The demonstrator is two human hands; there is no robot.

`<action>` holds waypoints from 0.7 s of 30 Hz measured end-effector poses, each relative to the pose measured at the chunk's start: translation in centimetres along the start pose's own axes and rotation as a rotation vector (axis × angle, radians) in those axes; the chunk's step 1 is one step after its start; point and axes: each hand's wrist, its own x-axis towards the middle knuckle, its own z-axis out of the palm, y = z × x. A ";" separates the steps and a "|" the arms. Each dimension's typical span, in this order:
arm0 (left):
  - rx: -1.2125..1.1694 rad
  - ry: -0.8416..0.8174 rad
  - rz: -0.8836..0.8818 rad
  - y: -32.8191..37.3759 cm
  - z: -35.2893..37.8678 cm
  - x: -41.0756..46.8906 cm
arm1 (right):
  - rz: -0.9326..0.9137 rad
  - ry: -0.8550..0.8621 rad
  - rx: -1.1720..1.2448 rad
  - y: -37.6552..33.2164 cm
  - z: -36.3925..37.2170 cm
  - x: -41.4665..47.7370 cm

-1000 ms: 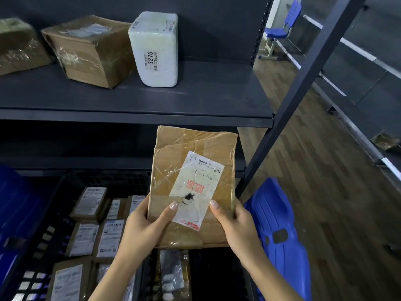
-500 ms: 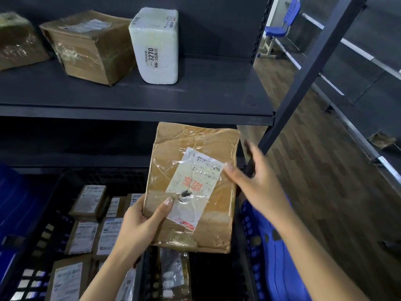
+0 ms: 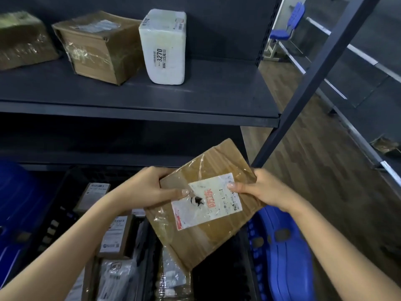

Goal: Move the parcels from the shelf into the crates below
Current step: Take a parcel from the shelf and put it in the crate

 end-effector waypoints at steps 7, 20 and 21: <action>-0.312 0.479 -0.142 1.1 0.2 -1.4 | 0.102 0.350 0.510 4.0 4.0 -3.0; -1.094 0.346 -0.455 0.4 14.8 -3.5 | 0.235 0.693 0.931 4.4 15.8 -4.0; -1.113 0.405 -0.468 0.2 15.3 -3.4 | 0.238 0.702 0.955 4.4 16.3 -4.1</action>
